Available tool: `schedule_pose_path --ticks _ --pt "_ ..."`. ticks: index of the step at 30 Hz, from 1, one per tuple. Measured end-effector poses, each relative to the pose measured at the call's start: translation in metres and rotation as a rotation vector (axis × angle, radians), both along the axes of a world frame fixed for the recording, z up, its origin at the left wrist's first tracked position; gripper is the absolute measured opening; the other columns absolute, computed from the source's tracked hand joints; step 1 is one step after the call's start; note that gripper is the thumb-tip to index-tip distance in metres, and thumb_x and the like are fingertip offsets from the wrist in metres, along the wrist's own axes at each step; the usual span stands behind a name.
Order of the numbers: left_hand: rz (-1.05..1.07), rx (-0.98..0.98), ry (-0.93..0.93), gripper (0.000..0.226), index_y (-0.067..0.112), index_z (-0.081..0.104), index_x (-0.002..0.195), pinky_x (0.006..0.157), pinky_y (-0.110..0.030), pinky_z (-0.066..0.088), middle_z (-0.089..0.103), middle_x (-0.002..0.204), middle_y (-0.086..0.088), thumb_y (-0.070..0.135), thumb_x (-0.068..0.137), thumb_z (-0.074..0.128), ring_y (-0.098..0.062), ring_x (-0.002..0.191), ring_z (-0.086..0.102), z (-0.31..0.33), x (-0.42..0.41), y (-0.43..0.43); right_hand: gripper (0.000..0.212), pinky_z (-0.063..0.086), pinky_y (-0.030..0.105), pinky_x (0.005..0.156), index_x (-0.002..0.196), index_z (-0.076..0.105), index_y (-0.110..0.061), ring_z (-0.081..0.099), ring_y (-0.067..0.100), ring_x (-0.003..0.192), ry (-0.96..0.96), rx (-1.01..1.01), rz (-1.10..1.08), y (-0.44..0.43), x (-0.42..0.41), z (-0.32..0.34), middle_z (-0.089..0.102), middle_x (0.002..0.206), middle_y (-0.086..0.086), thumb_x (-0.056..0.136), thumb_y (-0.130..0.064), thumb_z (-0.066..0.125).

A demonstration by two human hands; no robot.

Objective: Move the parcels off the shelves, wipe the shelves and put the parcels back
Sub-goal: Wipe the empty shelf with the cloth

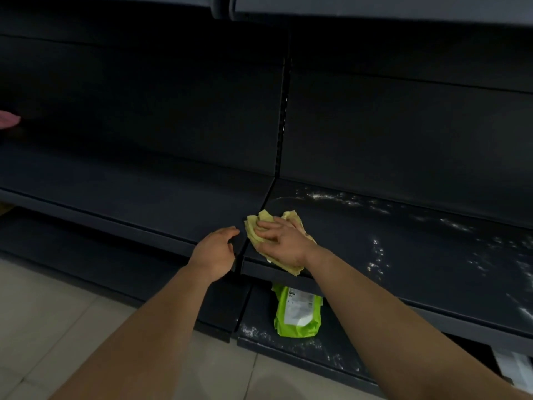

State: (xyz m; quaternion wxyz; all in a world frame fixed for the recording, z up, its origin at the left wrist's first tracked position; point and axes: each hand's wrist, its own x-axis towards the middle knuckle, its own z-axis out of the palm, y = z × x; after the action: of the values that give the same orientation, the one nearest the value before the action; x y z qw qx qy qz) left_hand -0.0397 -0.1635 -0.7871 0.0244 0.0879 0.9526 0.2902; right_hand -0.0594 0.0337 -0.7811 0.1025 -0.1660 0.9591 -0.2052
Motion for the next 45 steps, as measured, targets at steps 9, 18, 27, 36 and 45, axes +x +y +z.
schedule_pose_path --ticks 9,18,27,36,45 --pt "0.03 0.055 -0.083 0.046 0.015 0.038 0.145 0.113 -0.02 0.018 0.028 0.155 0.002 0.008 0.1 0.036 -0.014 0.14 0.029 0.003 0.0 0.006 0.04 -0.022 0.031 0.11 0.138 0.049 -0.035 0.006 0.009 0.146 0.123 -0.014 0.104 0.011 0.033 -0.012 0.029 0.153 -0.019 0.097 -0.037 0.05" --pt "0.053 -0.075 -0.123 0.052 0.013 0.026 0.15 0.119 -0.03 0.014 0.016 0.159 0.0 0.006 0.099 0.034 -0.017 0.145 0.017 0.007 0.004 0.019 0.044 -0.023 0.029 0.111 0.13 0.057 -0.035 0.01 0.002 0.145 0.074 -0.1 0.001 0.058 0.062 -0.011 0.036 0.147 -0.025 0.093 -0.012 0.049" --pt "0.045 -0.235 -0.084 0.042 0.01 0.037 0.143 0.114 -0.035 0.027 0.031 0.152 -0.006 0.019 0.102 0.034 -0.023 0.138 0.031 0.015 0.006 0.033 0.046 -0.016 0.032 0.115 0.128 0.057 -0.04 0.012 0.008 0.144 0.149 0.084 -0.178 0.12 0.075 -0.003 0.037 0.143 -0.03 0.095 -0.011 0.042" --pt "-0.016 -0.263 -0.028 0.049 0.014 0.023 0.151 0.118 -0.028 0.011 0.016 0.159 -0.001 0.021 0.103 0.03 -0.019 0.146 0.015 0.007 -0.01 0.041 0.063 0.007 0.034 0.109 0.14 0.042 -0.045 0.02 0.019 0.13 0.108 0.189 -0.143 0.082 0.028 -0.002 0.024 0.152 -0.026 0.09 -0.007 0.04" --pt "-0.017 -0.322 0.028 0.049 0.017 0.022 0.151 0.119 -0.035 0.014 0.013 0.16 -0.001 0.021 0.103 0.029 -0.02 0.147 0.011 0.002 -0.037 0.049 0.064 0.004 0.034 0.111 0.146 0.031 -0.042 0.015 0.021 0.135 0.034 0.13 -0.231 0.059 -0.028 0.002 0.016 0.156 -0.022 0.092 -0.008 0.036"
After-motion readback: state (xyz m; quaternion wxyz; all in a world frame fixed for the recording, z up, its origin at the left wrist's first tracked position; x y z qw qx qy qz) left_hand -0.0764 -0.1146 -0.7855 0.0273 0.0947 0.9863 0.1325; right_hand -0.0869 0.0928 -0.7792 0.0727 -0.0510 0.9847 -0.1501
